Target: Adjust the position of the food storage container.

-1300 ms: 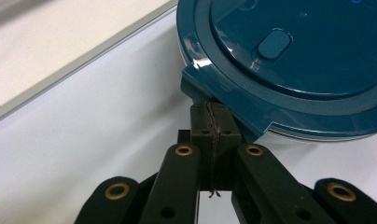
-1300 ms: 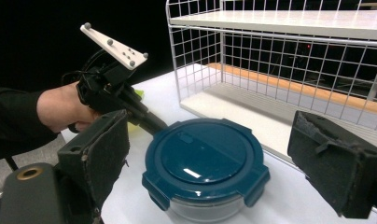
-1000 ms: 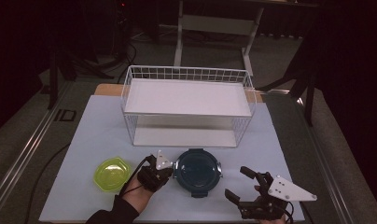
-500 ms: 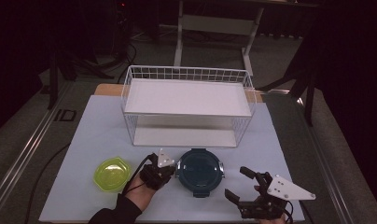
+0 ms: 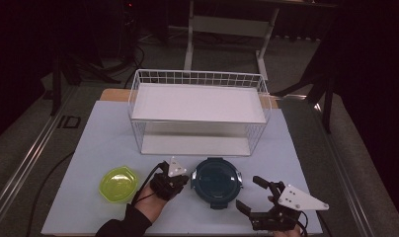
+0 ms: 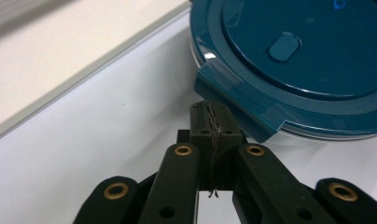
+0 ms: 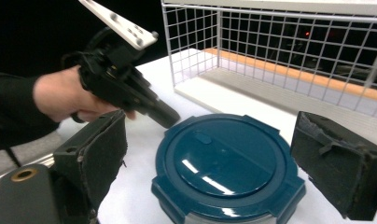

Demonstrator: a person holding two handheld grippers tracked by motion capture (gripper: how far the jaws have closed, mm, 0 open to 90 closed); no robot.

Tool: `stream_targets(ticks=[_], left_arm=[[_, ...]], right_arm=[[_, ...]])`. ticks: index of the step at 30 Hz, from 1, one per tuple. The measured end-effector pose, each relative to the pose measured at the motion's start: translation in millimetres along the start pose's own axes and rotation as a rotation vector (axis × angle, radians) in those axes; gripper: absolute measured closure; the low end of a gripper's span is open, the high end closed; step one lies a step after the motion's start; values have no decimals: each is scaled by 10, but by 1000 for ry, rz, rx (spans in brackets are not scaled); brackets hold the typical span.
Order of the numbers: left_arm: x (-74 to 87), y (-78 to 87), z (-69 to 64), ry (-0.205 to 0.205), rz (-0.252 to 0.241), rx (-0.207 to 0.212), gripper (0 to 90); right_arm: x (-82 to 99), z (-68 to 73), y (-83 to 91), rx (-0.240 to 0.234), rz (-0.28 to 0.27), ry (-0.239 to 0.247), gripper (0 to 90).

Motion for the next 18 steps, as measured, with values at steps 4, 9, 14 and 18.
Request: stream_targets(ticks=[4, 9, 14, 18], left_arm=[[-66, 124, 5, 11, -73, 42, 660], [-119, 223, -40, 47, -112, 160, 360], [-166, 305, -135, 29, -162, 227, 133], [-259, 370, -158, 45, -217, 258, 3]], right_arm=[[-5, -6, -16, 14, 7, 7, 101], [-18, -15, -27, 22, 9, 9, 101], [-62, -16, -39, 28, 11, 32, 100], [-96, -21, -33, 50, 2, 49, 130]])
Point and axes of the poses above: each handheld gripper's, and its own axes: y roughly backward along the jaws, x roughly out of its underside, z roughly to its left, the point moved 6 cm from there along -y, roughly forward along the jaws, and after that the axes turned 3 degrees about x, right-handed, at the moved point
